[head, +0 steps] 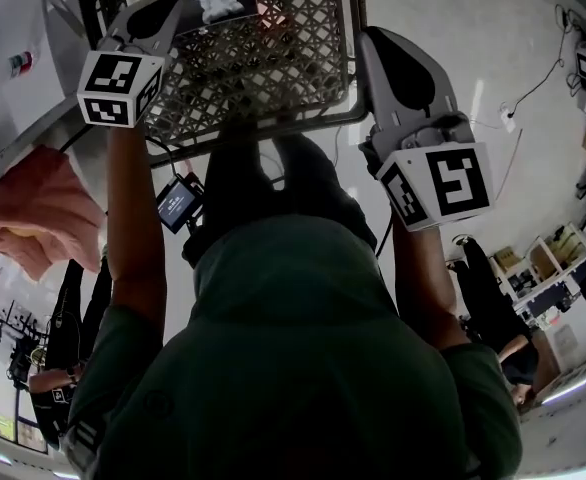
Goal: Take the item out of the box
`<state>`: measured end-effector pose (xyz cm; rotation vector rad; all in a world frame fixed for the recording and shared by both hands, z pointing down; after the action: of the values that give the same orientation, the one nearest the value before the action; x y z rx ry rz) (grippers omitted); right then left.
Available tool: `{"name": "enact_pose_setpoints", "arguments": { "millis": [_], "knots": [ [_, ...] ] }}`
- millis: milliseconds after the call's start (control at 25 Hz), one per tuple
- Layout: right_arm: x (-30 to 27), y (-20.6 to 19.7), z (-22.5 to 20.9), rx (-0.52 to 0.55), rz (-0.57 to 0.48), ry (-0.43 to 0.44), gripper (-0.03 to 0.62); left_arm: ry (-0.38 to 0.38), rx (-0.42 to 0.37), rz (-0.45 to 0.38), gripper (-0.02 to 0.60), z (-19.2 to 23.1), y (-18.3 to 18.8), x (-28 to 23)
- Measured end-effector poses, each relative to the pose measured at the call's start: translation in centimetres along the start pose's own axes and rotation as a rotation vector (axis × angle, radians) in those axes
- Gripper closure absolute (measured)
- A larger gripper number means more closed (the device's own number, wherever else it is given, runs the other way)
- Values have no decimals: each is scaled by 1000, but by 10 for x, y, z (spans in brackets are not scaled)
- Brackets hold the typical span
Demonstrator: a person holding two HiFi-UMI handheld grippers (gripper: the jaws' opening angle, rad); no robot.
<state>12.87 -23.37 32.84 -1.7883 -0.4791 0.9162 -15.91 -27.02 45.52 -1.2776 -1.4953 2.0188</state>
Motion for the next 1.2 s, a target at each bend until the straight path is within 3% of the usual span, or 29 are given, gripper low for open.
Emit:
{"name": "enact_pose_setpoints", "arguments": {
  "millis": [360, 640, 1200],
  "knots": [
    [-14, -32, -10, -34, 47, -23, 588, -78, 56, 136, 506, 2, -62, -48],
    [-17, -47, -15, -58, 75, -44, 586, -114, 55, 217, 489, 2, -91, -76],
    [-23, -66, -23, -90, 103, -55, 586, -138, 83, 362, 360, 1, -125, -111]
  ]
}}
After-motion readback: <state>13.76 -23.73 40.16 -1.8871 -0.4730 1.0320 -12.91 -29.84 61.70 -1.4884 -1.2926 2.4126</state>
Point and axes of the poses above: the fingertips, and each gripper's own axes: x backward along the fingers, z to its left, y out of its top, the point moved 8 cm from there along x, backward along the fingers, and after that the axes turned 8 degrees about -z, right-handed, at the moved point
